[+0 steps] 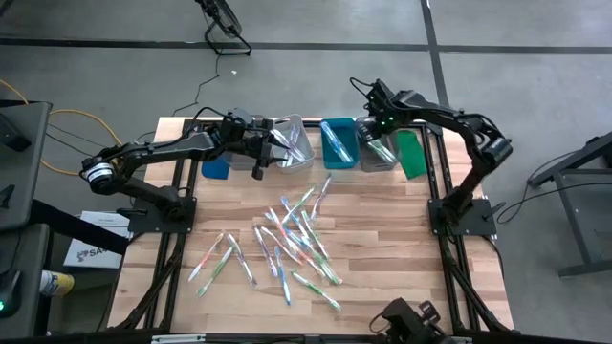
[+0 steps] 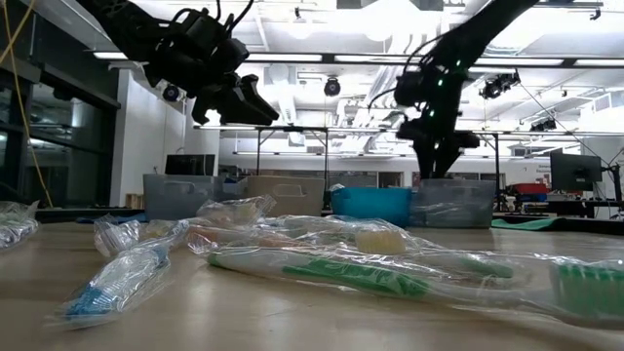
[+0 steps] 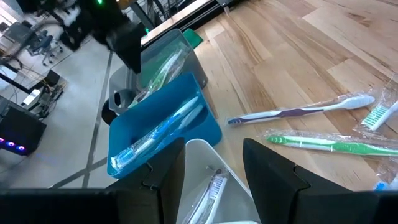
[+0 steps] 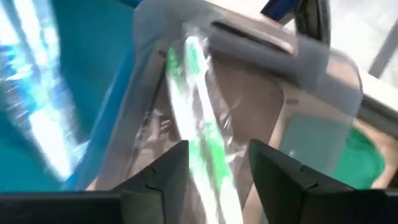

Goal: Pick & Place Toothbrushes
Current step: Put the violet toothbrush into the gray bin

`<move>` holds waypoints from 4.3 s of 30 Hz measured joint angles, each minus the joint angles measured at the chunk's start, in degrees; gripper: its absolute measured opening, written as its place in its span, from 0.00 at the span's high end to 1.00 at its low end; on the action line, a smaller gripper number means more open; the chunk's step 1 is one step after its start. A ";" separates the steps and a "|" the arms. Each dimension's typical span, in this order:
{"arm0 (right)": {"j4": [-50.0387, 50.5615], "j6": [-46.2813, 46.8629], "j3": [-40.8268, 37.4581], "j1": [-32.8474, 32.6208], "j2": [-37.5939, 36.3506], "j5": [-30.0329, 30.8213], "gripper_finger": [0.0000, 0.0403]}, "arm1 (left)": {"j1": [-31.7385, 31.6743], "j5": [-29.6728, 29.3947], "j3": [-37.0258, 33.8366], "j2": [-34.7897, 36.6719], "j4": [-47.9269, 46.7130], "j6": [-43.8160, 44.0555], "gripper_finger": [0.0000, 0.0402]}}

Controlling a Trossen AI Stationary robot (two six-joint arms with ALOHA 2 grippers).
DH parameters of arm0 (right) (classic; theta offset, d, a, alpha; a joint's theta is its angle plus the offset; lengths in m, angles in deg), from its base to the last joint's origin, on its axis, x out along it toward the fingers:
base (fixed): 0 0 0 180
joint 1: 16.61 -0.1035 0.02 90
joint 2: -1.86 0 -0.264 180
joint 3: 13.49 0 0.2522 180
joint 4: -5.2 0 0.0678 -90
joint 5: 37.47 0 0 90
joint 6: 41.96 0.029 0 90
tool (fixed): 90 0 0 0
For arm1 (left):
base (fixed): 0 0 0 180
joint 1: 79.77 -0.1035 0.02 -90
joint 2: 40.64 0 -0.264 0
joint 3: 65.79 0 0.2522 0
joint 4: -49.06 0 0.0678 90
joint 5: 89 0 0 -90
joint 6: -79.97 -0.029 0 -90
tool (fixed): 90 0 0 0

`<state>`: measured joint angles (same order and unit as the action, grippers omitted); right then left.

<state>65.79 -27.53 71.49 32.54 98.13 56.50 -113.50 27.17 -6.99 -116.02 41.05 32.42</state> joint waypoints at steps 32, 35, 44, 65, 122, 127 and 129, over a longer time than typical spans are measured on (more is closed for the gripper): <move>-10.78 -31.60 0.00 -34.15 -7.76 -0.46 0.61 | -0.01 -0.04 0.00 0.00 -0.03 0.57 0.61; -13.64 -37.24 0.00 -35.81 -4.09 -0.61 0.61 | -0.01 -0.04 0.00 0.00 -0.74 0.88 0.61; -16.51 -49.90 -0.01 -37.50 7.47 -1.08 0.54 | -0.01 -0.04 0.00 0.00 -1.20 0.90 0.61; -19.71 -53.90 -0.13 -38.29 15.75 -4.16 0.53 | -0.01 -0.04 0.00 0.00 -1.57 0.00 0.61; -32.47 -15.70 -13.42 -44.89 -15.14 2.49 0.98 | 0.13 2.97 0.00 -0.02 -2.10 1.59 0.61; -56.43 -14.50 -25.73 -43.82 -18.48 2.85 0.98 | 2.69 4.20 -0.02 -0.02 -2.60 1.89 0.61; -67.87 -14.69 -30.09 -43.80 -18.55 4.25 0.98 | 4.57 4.32 -0.02 -0.03 -1.91 1.54 0.61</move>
<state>-2.08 -42.22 41.41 -11.26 79.58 60.75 -108.93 31.49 -7.01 -116.04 39.14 33.95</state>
